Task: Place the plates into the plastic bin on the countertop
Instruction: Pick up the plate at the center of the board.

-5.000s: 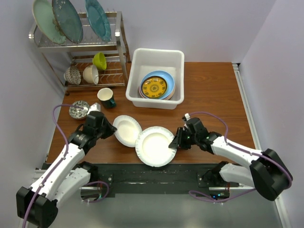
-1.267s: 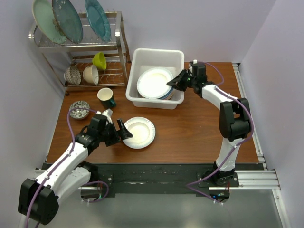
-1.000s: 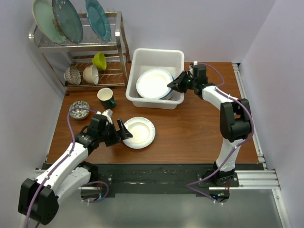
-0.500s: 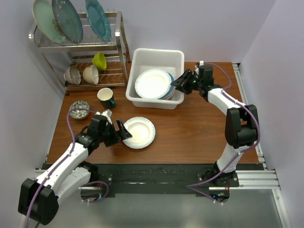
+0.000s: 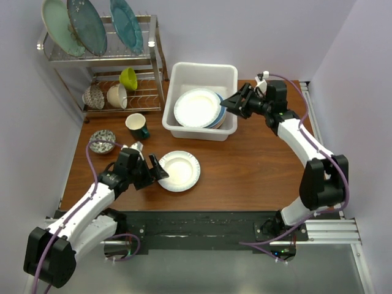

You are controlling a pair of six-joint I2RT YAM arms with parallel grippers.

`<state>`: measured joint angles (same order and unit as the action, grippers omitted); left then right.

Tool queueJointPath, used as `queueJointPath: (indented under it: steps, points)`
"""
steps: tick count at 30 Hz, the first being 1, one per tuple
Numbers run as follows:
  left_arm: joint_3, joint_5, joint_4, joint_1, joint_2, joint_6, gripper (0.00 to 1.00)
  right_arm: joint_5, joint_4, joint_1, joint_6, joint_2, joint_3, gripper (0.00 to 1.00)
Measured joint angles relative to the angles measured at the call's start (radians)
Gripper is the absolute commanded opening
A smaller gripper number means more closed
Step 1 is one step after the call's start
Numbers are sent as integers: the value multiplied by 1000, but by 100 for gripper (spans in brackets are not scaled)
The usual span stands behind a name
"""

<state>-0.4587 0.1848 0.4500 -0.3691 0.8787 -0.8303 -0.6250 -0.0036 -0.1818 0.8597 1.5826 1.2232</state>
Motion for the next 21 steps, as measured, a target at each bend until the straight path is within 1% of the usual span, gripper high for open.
queueJointPath:
  steps: [4,10,16,21]
  points:
    - [7,-3,-2,0,2,0,90,-95,16,-3,1,-100,-115,66]
    - [8,-11,-5,0,-13,0,93,-179,-42,-29,-47,-187,-264,67]
    - [8,-17,-13,0,-17,0,93,-177,-104,-110,-101,-249,-415,68]
    - [8,-21,-15,0,-17,1,94,-143,-129,-199,-125,-254,-484,67]
